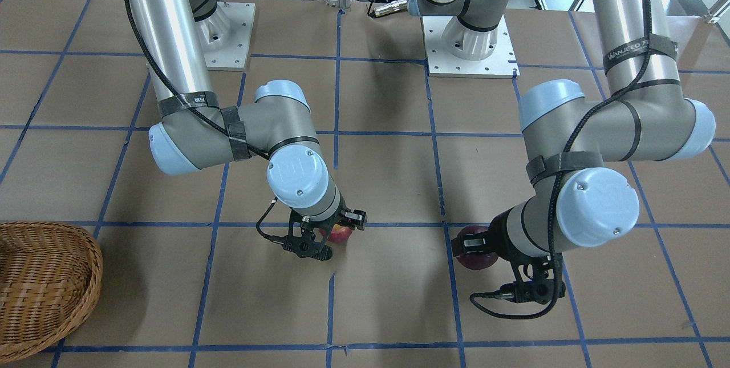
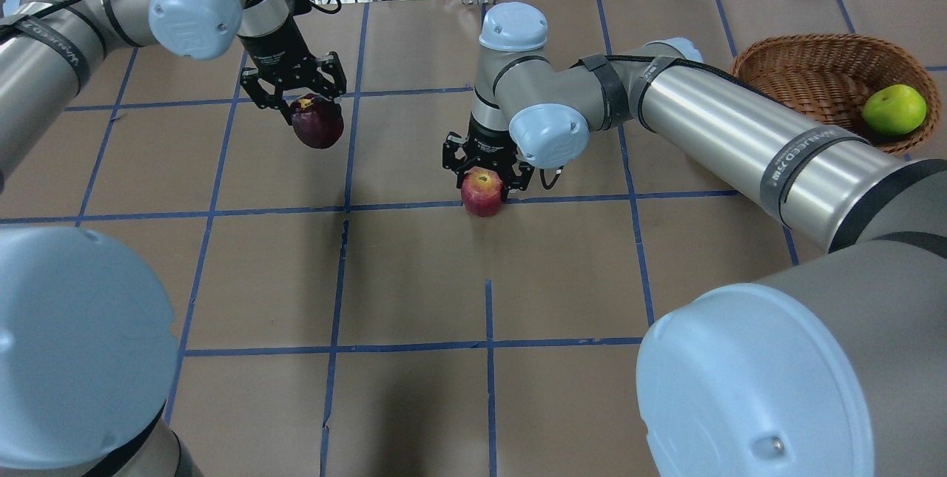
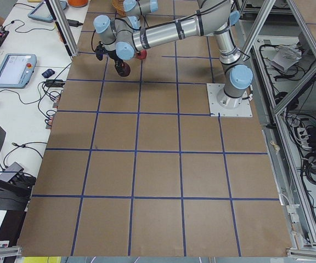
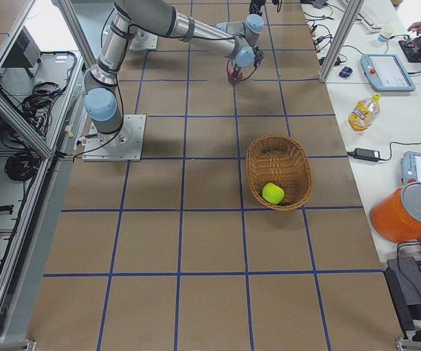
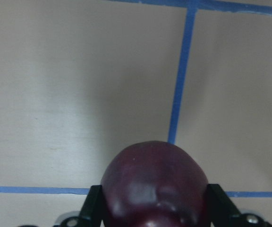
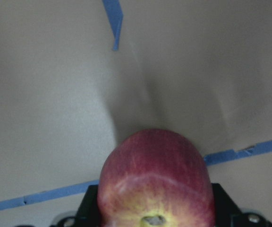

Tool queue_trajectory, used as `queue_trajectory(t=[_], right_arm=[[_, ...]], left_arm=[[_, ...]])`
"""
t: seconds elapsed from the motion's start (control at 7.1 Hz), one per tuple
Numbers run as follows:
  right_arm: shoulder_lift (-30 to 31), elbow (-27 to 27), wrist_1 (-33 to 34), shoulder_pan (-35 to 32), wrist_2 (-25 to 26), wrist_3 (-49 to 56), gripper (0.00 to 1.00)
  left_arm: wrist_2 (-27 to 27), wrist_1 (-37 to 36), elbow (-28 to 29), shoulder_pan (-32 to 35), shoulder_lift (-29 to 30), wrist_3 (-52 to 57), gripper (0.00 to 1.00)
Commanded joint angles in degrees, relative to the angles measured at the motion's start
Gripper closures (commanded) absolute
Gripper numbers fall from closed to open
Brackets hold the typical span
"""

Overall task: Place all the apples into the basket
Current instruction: 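Carry the red apple to the basket while the left carries the dark apple mid-table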

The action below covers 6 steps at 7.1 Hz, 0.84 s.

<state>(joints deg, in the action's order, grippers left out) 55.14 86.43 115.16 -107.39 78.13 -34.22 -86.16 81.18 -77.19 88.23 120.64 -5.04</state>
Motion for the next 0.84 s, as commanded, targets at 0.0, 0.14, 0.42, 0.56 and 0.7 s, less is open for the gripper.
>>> queue_trajectory(t=[0.0,0.14,0.42,0.56,0.7], right_arm=[[3.5,-0.4,-0.5,1.6,1.0,0.0,1.0],[6.4,-1.2,-5.6,5.9,0.9,1.3,1.0],[13.4,-2.8,-20.2,20.4,2.3,19.2,1.0],[14.2,-3.3,-22.0,26.9,5.7,25.6,1.0],[14.0,-3.0,-21.7,31.1,10.2,34.7,1.0]], left_arm=[[0.1,-2.2,-0.2,4.9,0.6,-8.9,0.5],[-0.1,-4.9,-0.3,8.3,1.4,-13.9,0.5],[-0.3,-7.8,-0.6,15.3,2.6,-23.5,0.5],[-0.7,-8.0,-0.8,18.3,2.9,-26.2,0.5],[-0.8,-11.1,-2.3,21.3,2.8,-28.0,0.5]])
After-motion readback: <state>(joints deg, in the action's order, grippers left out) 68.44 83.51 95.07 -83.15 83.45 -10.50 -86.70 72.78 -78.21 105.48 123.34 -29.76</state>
